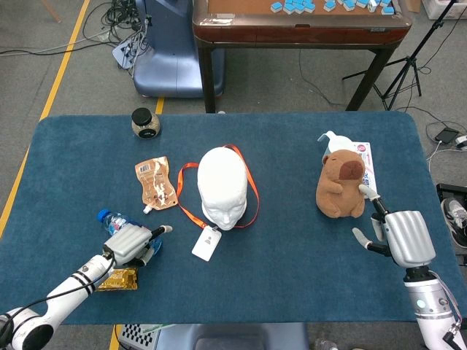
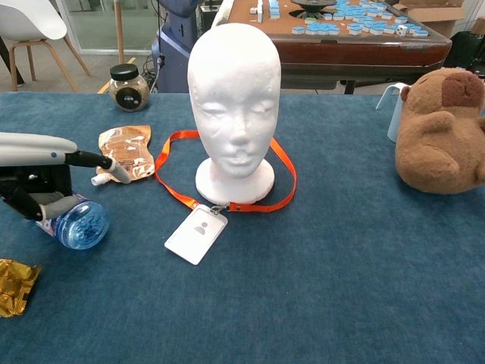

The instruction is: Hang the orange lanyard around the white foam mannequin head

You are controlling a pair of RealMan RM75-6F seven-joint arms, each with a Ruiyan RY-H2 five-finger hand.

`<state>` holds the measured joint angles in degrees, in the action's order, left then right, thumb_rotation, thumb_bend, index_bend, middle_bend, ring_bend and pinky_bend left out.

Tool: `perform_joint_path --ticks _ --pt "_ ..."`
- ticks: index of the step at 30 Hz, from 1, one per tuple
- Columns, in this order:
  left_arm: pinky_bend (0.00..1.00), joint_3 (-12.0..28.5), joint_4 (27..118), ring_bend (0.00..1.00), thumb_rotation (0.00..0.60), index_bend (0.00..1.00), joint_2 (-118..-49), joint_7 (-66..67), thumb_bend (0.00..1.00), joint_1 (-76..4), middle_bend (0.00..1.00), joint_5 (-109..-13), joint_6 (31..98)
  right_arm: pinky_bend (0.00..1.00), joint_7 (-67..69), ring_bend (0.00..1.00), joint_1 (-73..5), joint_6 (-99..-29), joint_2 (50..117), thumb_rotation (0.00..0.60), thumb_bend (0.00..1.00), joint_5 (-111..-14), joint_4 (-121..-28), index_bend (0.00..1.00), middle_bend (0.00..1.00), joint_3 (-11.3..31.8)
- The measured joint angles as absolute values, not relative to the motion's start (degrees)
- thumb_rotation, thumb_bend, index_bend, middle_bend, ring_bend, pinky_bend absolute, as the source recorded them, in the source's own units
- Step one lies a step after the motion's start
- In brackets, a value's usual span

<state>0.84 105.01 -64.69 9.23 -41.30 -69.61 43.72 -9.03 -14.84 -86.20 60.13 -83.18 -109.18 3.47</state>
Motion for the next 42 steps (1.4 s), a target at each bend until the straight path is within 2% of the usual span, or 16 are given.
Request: perform_joint_path --ticks 21,42 --pt "0.9 3.4 97.3 0.95 0.6 0.1 -79.7 22.3 0.59 -52.9 0.93 -48.2 40.9 0.89 -7.1 0.89 -12.6 -84.7 60.3 0.6 0.28 -82.6 -107.6 0.16 0.85 4.7" --pt "0.9 1.0 93.2 0.96 0.6 0.09 -86.1 27.8 0.58 -60.4 0.94 -35.0 41.8 0.89 -4.6 0.9 -10.7 -84.2 60.4 0.6 0.28 -82.6 -106.0 0.16 0.85 5.3"
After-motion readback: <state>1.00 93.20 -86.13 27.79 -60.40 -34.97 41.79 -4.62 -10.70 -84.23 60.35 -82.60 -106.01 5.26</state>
